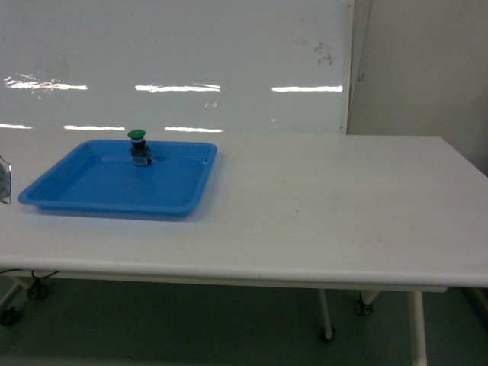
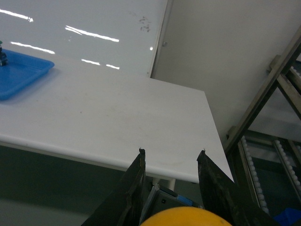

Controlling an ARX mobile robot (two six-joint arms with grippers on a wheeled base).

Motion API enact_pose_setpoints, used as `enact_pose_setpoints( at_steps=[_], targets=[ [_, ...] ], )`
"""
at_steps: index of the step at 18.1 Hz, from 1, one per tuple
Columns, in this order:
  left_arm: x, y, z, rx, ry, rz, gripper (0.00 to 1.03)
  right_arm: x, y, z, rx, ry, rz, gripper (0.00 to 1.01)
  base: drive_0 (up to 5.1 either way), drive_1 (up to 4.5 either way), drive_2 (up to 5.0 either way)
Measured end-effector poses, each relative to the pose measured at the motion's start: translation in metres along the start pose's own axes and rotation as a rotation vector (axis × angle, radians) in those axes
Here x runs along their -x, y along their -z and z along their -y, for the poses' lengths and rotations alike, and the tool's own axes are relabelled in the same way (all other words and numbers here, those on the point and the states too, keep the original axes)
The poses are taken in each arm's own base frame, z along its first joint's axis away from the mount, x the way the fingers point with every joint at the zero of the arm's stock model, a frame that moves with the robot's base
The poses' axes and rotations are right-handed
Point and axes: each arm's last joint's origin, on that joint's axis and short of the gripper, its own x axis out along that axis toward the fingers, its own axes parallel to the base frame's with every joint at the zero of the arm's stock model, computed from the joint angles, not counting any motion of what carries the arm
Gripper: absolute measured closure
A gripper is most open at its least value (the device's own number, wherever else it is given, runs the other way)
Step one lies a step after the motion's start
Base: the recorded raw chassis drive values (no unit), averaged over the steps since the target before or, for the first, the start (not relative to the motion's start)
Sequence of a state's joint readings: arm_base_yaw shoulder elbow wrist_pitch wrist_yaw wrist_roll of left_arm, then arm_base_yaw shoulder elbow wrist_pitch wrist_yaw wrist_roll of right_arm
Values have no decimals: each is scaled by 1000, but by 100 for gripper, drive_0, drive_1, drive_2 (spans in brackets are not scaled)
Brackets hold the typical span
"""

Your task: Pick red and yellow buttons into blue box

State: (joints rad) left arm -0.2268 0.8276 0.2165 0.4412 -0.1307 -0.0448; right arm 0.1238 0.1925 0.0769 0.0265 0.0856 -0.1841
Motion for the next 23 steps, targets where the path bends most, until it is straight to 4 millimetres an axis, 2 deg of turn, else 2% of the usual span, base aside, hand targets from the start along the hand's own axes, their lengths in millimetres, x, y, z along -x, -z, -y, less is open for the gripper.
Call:
enact_pose_setpoints(
  at_steps=[23],
  targets=[
    [0, -1, 0, 1, 0, 5, 71, 0, 0, 0, 0, 1, 3, 71, 487, -345, -126]
  ],
)
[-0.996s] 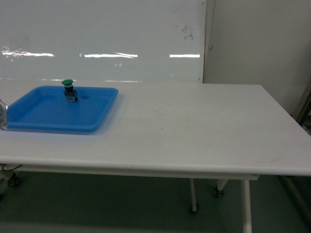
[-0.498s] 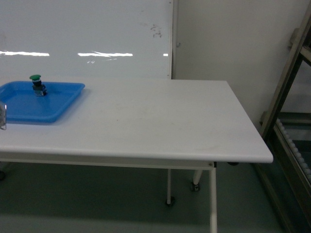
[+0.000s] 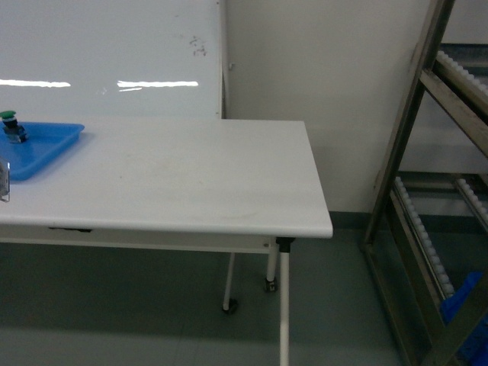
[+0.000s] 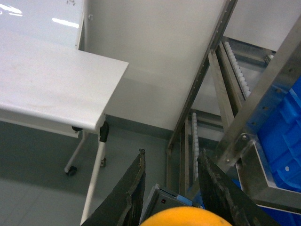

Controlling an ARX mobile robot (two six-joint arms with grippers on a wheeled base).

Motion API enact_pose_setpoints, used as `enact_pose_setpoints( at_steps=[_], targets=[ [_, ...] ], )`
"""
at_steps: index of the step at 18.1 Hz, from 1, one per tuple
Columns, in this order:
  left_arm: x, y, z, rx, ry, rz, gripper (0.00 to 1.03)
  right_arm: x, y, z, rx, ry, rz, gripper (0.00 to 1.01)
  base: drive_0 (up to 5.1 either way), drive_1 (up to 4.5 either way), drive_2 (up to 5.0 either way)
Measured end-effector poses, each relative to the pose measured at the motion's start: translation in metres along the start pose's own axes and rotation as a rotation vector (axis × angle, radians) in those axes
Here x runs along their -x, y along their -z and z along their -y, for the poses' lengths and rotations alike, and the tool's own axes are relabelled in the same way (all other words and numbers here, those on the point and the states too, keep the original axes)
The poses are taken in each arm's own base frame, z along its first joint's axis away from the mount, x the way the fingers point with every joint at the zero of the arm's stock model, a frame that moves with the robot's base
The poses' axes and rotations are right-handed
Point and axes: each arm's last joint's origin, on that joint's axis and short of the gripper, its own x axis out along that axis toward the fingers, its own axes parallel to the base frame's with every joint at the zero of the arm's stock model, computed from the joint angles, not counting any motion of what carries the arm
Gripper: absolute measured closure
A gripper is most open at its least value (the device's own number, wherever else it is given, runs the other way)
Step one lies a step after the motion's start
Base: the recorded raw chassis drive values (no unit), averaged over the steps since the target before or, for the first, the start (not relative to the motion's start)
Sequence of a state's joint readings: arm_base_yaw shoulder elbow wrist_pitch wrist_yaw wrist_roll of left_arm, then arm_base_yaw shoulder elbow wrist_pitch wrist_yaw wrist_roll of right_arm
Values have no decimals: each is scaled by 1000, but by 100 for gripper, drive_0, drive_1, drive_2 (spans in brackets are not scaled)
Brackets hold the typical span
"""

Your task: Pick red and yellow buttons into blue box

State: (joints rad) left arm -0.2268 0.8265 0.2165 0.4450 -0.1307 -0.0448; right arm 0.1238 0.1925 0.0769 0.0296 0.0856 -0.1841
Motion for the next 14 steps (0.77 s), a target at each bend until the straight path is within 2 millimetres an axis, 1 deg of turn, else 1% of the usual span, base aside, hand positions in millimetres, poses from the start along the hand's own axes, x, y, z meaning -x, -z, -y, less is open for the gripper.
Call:
enact_pose_setpoints(
  at_steps=[14],
  targets=[
    [0, 1, 0, -1, -1, -5, 71, 0, 0, 0, 0, -1, -2, 71, 489, -341, -130]
  ],
)
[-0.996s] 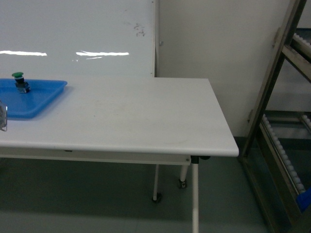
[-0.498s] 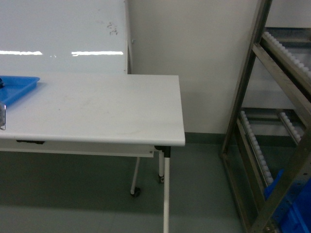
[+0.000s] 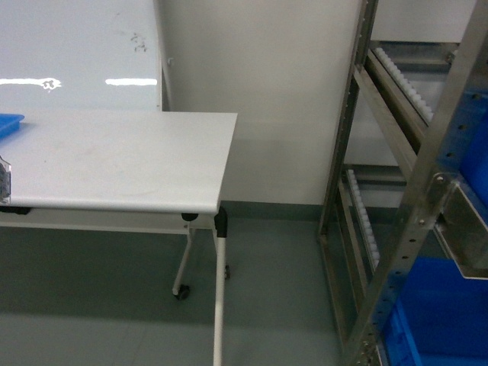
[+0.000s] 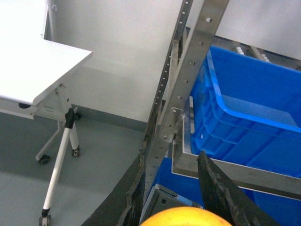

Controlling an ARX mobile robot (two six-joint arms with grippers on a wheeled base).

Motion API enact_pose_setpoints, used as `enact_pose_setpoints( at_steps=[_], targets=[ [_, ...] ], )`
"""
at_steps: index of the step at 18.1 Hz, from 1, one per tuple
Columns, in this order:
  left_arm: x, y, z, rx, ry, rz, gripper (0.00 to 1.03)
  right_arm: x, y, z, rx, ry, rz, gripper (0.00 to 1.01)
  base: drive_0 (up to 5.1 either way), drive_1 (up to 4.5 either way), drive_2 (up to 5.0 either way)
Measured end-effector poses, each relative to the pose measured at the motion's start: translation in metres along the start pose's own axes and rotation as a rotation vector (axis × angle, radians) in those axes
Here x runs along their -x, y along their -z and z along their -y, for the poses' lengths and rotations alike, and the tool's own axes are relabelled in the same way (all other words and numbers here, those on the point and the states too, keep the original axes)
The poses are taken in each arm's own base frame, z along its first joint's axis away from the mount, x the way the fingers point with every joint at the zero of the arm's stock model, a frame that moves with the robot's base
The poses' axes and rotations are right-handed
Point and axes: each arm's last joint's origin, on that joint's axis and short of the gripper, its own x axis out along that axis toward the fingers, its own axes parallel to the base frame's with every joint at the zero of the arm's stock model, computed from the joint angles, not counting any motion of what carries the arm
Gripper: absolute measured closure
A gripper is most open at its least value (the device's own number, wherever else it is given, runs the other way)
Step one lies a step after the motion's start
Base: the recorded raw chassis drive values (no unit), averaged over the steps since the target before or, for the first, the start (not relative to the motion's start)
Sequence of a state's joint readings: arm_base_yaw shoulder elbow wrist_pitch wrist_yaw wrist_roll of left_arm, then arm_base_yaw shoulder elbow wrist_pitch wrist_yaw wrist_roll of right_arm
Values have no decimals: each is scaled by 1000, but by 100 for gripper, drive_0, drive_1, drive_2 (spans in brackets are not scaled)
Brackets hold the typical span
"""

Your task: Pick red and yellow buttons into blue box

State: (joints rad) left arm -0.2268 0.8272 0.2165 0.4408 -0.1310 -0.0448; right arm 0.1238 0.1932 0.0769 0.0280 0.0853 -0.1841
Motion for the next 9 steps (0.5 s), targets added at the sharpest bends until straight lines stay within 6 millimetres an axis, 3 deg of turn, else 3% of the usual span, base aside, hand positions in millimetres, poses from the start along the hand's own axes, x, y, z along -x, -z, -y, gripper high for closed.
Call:
enact_pose_setpoints(
  at_steps=[9],
  targets=[
    [0, 0, 0, 0, 0, 1, 71, 0, 0, 0, 0, 0, 0, 71, 495, -299, -175]
  ],
)
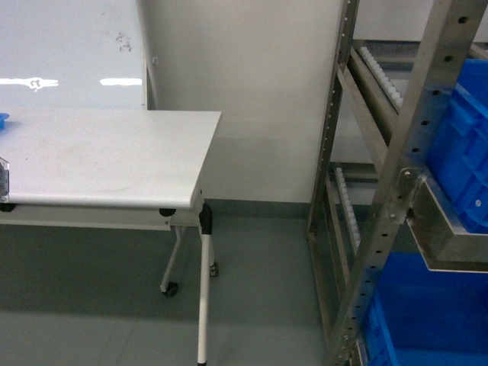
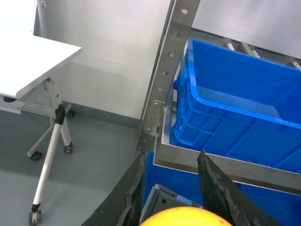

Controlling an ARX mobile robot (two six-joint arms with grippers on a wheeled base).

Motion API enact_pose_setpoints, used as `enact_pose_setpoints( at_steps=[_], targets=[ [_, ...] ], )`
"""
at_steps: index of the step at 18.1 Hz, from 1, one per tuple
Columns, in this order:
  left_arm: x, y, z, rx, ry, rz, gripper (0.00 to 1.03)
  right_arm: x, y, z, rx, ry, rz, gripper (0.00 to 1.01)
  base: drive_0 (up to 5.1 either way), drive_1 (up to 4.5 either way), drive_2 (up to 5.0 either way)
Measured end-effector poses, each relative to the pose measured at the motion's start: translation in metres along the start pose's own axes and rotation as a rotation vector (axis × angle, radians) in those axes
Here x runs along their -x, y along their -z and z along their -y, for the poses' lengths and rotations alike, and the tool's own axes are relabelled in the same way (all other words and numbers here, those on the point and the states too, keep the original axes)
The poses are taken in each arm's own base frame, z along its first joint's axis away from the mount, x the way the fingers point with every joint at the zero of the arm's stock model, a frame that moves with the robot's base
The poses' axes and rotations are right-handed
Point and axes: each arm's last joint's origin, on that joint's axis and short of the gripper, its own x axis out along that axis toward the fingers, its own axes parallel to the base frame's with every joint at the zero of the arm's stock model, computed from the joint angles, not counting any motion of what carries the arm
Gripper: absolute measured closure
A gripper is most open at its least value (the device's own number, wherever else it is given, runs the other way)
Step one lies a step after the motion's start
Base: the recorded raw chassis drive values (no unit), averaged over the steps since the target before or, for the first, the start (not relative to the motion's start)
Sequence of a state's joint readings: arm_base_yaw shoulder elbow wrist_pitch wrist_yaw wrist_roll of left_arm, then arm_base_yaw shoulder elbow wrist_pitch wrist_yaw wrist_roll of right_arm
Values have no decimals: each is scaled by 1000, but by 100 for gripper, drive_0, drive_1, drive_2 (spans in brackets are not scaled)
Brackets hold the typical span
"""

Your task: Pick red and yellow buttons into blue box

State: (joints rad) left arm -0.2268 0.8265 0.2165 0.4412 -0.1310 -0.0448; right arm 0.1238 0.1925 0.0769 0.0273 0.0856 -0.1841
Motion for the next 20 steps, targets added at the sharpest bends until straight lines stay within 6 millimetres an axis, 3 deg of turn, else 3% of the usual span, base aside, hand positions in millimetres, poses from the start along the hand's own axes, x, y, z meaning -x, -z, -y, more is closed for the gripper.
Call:
enact_pose_setpoints(
  at_steps=[20],
  targets=[
    [0, 0, 0, 0, 1, -2, 71, 0, 0, 0, 0, 0, -1, 71, 496, -240, -240]
  ],
)
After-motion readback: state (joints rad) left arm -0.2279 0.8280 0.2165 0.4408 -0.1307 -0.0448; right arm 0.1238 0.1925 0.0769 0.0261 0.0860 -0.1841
